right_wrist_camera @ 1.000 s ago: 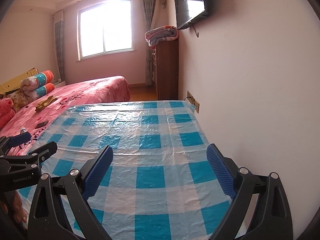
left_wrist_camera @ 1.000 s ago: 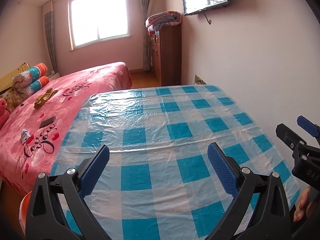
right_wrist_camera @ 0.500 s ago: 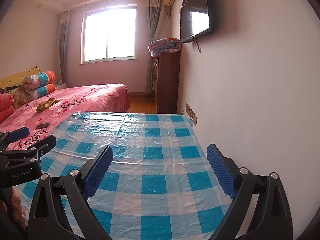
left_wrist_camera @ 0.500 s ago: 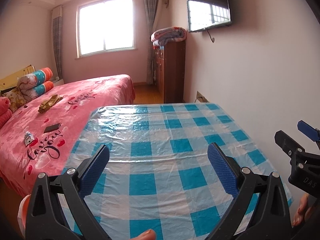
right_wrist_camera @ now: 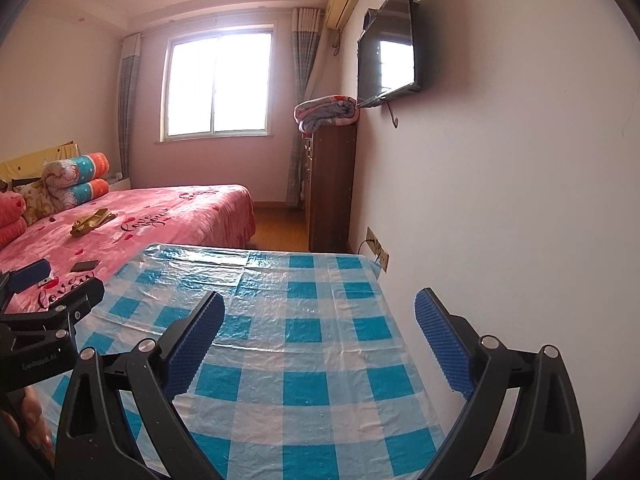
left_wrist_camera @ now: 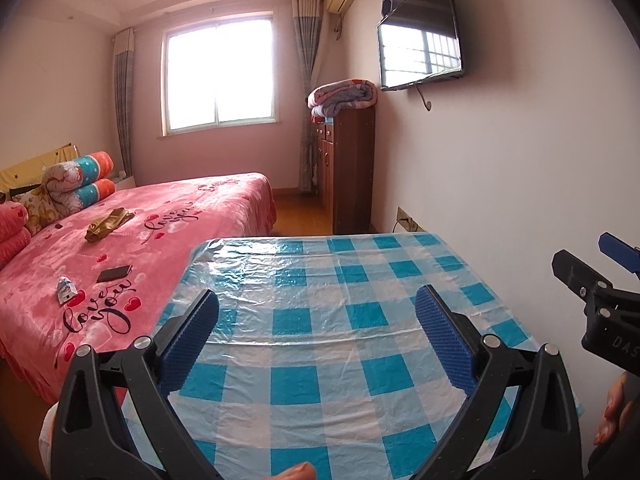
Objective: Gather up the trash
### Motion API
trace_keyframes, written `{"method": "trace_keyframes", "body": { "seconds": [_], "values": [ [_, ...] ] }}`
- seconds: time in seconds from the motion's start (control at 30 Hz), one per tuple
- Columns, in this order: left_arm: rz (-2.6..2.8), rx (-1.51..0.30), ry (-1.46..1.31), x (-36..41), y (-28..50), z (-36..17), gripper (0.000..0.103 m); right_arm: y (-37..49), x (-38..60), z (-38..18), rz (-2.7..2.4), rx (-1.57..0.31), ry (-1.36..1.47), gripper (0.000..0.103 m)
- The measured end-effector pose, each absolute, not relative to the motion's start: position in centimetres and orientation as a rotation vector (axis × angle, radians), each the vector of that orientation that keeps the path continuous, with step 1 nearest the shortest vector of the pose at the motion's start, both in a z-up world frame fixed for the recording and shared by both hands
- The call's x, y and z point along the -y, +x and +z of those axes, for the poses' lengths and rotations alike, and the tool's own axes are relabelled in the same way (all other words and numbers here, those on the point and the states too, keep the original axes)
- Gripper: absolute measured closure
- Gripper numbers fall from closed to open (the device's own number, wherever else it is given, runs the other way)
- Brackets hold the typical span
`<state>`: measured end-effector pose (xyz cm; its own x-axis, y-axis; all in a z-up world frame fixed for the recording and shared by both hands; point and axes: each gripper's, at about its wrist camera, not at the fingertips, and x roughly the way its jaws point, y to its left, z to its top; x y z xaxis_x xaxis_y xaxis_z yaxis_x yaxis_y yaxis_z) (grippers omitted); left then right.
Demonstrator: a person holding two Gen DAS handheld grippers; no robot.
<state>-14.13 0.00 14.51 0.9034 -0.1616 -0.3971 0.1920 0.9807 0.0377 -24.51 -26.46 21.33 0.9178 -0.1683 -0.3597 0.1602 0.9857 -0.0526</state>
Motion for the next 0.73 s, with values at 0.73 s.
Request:
{"method": "trace_keyframes", "body": {
  "seconds": [0.73],
  "values": [
    [-0.076, -0.664, 0.043, -1.0, -6.6, 6.3, 0.004, -16.0, 25.8, 13.7, -0.081, -0.576, 0.022, 0.007]
  ]
}}
